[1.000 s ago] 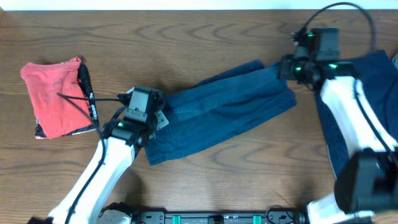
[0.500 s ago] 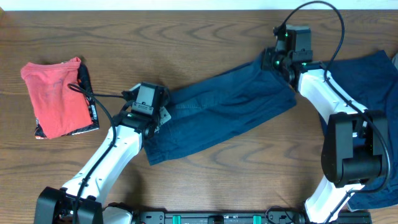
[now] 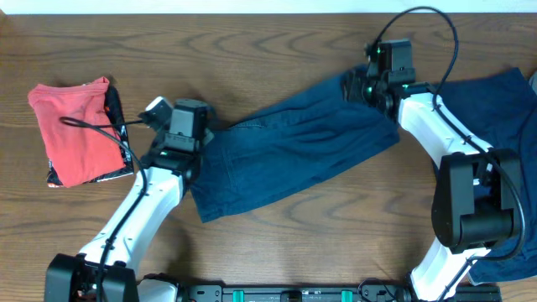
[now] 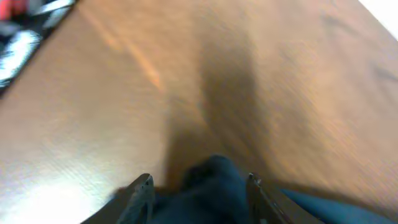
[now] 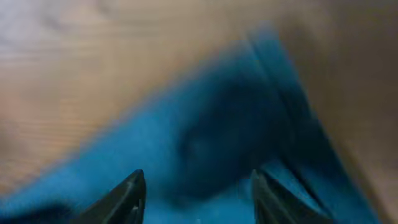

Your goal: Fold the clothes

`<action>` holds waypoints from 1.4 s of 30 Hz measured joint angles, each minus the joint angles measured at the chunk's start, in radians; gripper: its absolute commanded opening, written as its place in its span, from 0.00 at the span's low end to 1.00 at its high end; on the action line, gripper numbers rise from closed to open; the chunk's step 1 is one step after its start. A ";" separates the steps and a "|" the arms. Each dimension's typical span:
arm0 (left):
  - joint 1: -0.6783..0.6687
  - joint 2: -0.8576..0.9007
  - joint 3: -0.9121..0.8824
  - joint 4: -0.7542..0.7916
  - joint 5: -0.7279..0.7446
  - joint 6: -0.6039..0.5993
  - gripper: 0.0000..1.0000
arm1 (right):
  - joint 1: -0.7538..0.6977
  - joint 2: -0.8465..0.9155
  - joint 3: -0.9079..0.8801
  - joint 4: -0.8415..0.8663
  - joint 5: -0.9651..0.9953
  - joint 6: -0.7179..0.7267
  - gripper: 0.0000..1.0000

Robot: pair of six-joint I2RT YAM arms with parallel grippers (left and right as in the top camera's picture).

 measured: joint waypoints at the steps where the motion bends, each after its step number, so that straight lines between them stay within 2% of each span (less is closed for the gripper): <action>1: 0.014 0.000 0.000 -0.031 0.003 0.003 0.56 | -0.003 0.000 0.000 -0.040 0.005 0.000 0.57; 4: 0.052 0.000 -0.001 -0.165 0.054 0.010 0.62 | -0.035 0.000 0.000 -0.174 0.043 -0.004 0.57; 8: 0.063 0.000 -0.004 -0.323 0.169 0.012 0.82 | -0.053 0.000 -0.001 -0.254 0.073 -0.035 0.59; 10: 0.061 0.000 -0.010 -0.358 0.220 0.010 0.92 | -0.052 0.000 -0.010 -0.263 0.079 -0.049 0.61; 14: 0.059 0.000 -0.063 -0.349 0.273 0.007 0.97 | -0.049 0.000 -0.086 -0.220 0.088 -0.064 0.61; 20: 0.059 0.000 -0.148 -0.261 0.369 0.007 1.00 | -0.047 -0.032 -0.180 -0.242 0.148 -0.060 0.61; 24: 0.059 0.000 -0.159 -0.184 0.449 0.031 0.99 | -0.049 -0.054 -0.203 -0.369 0.241 0.030 0.64; 30: 0.059 0.000 -0.159 -0.122 0.546 0.089 0.98 | -0.051 -0.063 -0.209 -0.386 0.263 0.090 0.69; 36: 0.059 0.000 -0.163 -0.094 0.573 0.112 0.98 | -0.051 -0.080 -0.224 -0.378 0.269 0.096 0.70; 42: 0.059 0.048 -0.163 -0.060 0.506 0.115 0.98 | -0.053 -0.154 -0.244 -0.392 0.274 0.055 0.70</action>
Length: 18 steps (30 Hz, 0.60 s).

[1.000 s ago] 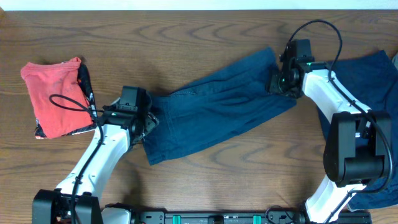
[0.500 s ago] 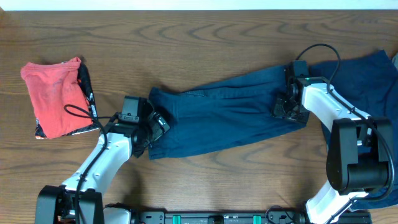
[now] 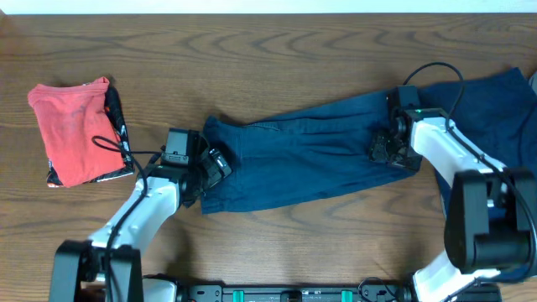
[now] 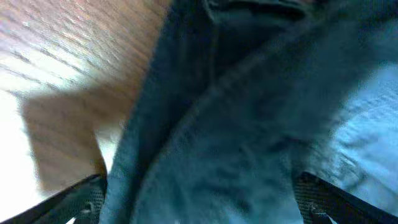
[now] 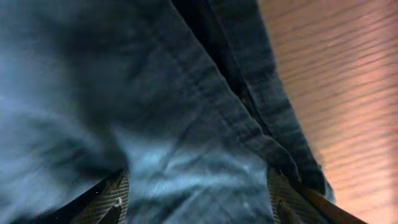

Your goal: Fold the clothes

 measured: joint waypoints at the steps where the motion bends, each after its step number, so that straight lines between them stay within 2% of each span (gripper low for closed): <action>1: 0.000 0.008 0.000 0.025 -0.008 0.001 0.98 | 0.000 -0.029 0.000 0.004 -0.007 -0.014 0.69; 3: 0.000 0.030 0.009 0.056 -0.014 0.002 1.00 | 0.000 -0.098 0.000 0.014 -0.026 -0.043 0.69; 4: 0.000 0.038 0.015 0.068 -0.013 0.002 0.90 | 0.000 -0.132 0.000 0.022 -0.039 -0.059 0.68; 8: 0.001 0.105 0.035 0.142 0.044 0.027 0.33 | 0.000 -0.238 0.002 0.064 -0.113 -0.122 0.66; 9: 0.004 0.113 0.037 0.158 0.073 0.040 0.24 | 0.000 -0.253 0.003 0.076 -0.140 -0.140 0.66; 10: 0.004 0.132 0.035 0.160 0.102 0.053 0.10 | 0.001 -0.264 0.003 0.089 -0.174 -0.159 0.66; 11: 0.005 0.141 0.035 0.160 0.132 0.069 0.06 | 0.005 -0.267 0.003 0.101 -0.210 -0.176 0.66; 18: 0.009 0.104 0.022 0.035 0.233 0.164 0.06 | 0.076 -0.248 0.003 0.149 -0.356 -0.217 0.59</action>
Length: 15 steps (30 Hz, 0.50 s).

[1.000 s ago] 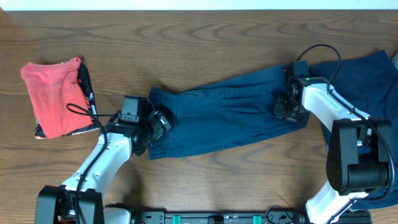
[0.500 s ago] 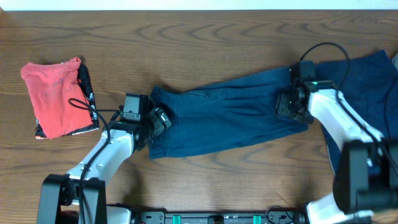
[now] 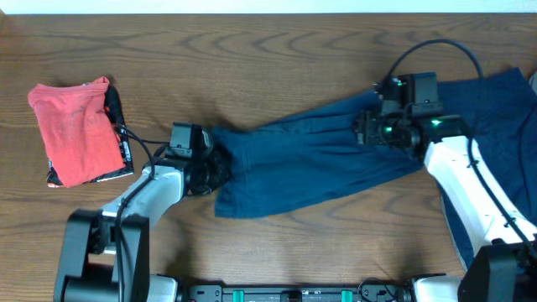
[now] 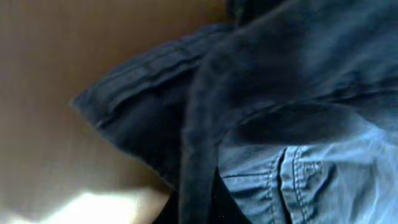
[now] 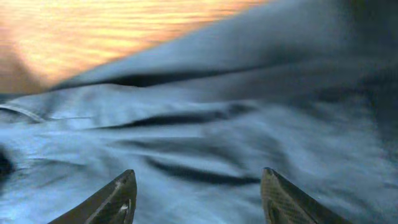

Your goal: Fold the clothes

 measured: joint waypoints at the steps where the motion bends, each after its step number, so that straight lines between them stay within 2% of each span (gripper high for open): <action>1: 0.003 -0.023 -0.003 -0.034 0.005 0.011 0.06 | 0.016 0.005 0.000 0.006 -0.013 -0.001 0.59; 8: 0.024 -0.247 0.039 -0.290 0.014 0.040 0.06 | 0.167 0.108 0.000 0.031 -0.060 0.000 0.57; 15: 0.024 -0.420 0.120 -0.330 0.017 0.043 0.06 | 0.338 0.305 0.000 0.116 -0.100 0.040 0.58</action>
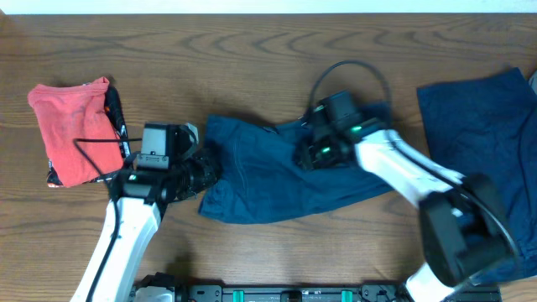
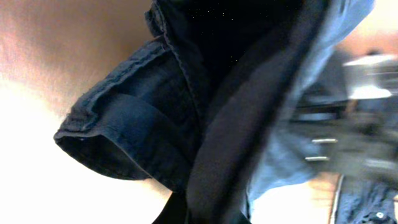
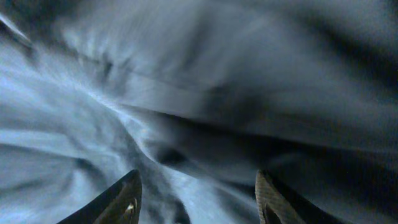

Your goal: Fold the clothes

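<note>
A dark blue denim garment [image 1: 277,172] lies bunched across the middle of the table. My left gripper [image 1: 205,172] is at its left edge and is shut on a fold of the cloth [image 2: 205,155]; the jaws are buried in dark fabric in the left wrist view. My right gripper [image 1: 306,155] hangs over the middle of the garment. Its fingers [image 3: 127,196] stand wide apart with rumpled denim [image 3: 199,93] filling the view beneath them.
A folded red cloth [image 1: 74,130] lies at the far left. A second blue garment [image 1: 478,109] is spread at the right edge of the wooden table [image 1: 252,50]. Cables loop above both wrists.
My right gripper has moved from the garment's right end to over its middle. The garment is now shorter and more bunched. My left gripper stays shut on the left edge, slightly further left.
First the garment stretched slantwise between my two grippers. Then it lay flatter, with both grippers at its ends and their fingers spread. After that my left gripper was shut on the left edge, and now the right is open over the middle.
</note>
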`<action>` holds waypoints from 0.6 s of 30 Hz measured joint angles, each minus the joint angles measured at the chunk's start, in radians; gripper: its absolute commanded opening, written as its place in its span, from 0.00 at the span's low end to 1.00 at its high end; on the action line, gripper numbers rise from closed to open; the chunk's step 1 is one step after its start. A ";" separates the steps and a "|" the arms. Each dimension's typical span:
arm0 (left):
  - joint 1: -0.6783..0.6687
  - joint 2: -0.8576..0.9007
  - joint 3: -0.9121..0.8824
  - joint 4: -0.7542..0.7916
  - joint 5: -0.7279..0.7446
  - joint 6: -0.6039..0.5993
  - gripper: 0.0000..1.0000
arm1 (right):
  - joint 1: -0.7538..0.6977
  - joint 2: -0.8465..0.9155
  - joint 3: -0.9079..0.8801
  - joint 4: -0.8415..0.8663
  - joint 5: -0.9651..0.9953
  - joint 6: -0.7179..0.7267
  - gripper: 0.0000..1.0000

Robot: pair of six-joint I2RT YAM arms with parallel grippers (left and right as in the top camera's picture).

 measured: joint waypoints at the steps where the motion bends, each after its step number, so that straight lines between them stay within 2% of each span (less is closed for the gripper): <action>1: 0.000 -0.012 0.006 0.000 0.000 0.000 0.06 | 0.026 0.026 0.000 0.021 -0.006 0.010 0.58; 10: 0.002 -0.063 0.134 -0.018 -0.001 0.000 0.06 | 0.217 0.134 0.028 0.318 -0.066 0.103 0.65; 13: 0.002 -0.063 0.142 -0.045 -0.004 0.002 0.06 | 0.221 0.134 0.037 0.299 -0.066 0.114 0.66; 18: 0.002 -0.056 0.145 -0.105 -0.035 0.008 0.06 | 0.156 0.068 0.051 0.112 -0.004 0.105 0.70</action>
